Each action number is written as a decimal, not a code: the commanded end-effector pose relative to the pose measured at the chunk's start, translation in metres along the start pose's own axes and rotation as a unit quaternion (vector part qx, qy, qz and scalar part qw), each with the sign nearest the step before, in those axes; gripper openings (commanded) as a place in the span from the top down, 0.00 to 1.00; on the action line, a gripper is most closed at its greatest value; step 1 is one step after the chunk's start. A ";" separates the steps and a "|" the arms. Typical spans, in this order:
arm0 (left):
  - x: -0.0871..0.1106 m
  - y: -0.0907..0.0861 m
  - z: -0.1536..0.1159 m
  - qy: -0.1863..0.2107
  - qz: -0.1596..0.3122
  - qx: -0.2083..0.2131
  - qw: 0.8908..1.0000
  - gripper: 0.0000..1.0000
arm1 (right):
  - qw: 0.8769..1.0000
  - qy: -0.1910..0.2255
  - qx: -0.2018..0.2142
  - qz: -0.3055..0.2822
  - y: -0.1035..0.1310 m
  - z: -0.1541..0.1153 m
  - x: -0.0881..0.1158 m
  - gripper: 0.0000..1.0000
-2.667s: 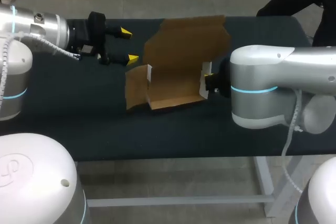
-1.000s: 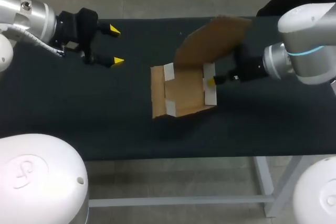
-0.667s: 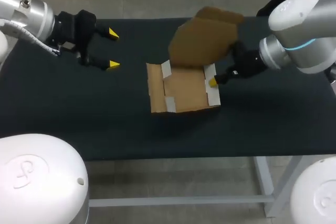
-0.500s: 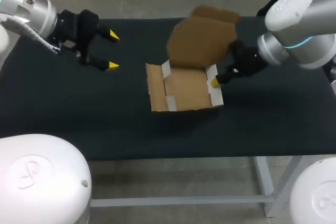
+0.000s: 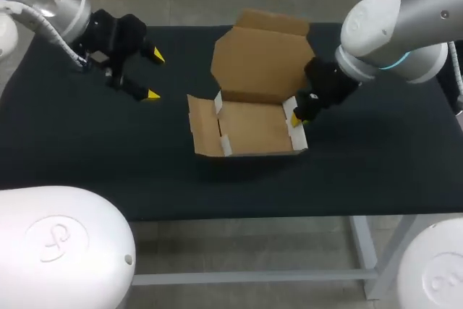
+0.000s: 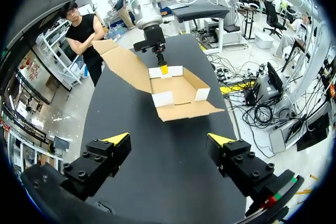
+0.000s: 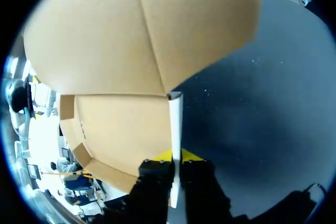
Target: Assemble the packaging by folding the flat box into shape, placing the metal phone stand inside, and closing the box properly
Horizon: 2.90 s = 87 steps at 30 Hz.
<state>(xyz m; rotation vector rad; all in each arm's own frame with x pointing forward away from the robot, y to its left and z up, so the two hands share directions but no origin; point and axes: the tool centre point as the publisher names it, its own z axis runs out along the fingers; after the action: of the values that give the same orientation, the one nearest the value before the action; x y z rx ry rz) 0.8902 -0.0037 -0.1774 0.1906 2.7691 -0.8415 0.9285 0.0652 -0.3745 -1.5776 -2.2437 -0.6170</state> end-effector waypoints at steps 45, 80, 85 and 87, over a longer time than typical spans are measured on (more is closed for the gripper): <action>0.006 0.013 0.009 0.004 -0.018 -0.045 0.999 0.00 | 0.968 -0.178 0.076 0.157 -0.019 0.016 0.015 1.00; 0.006 0.013 0.009 0.004 -0.018 -0.045 0.999 0.00 | 0.960 -0.209 0.108 0.154 -0.034 0.025 0.006 1.00; 0.006 0.013 0.009 0.004 -0.018 -0.045 0.999 0.00 | 0.958 -0.207 0.126 0.151 -0.031 0.028 0.001 1.00; 0.006 0.013 0.009 0.004 -0.018 -0.045 0.999 0.00 | 0.958 -0.209 0.129 0.151 -0.030 0.029 -0.001 1.00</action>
<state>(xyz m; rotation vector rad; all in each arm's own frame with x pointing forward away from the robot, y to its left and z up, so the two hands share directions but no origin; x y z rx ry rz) 0.8892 0.0018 -0.1944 0.1301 2.8141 -0.7318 0.8926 0.0684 -0.4022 -2.0075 -2.1805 0.0598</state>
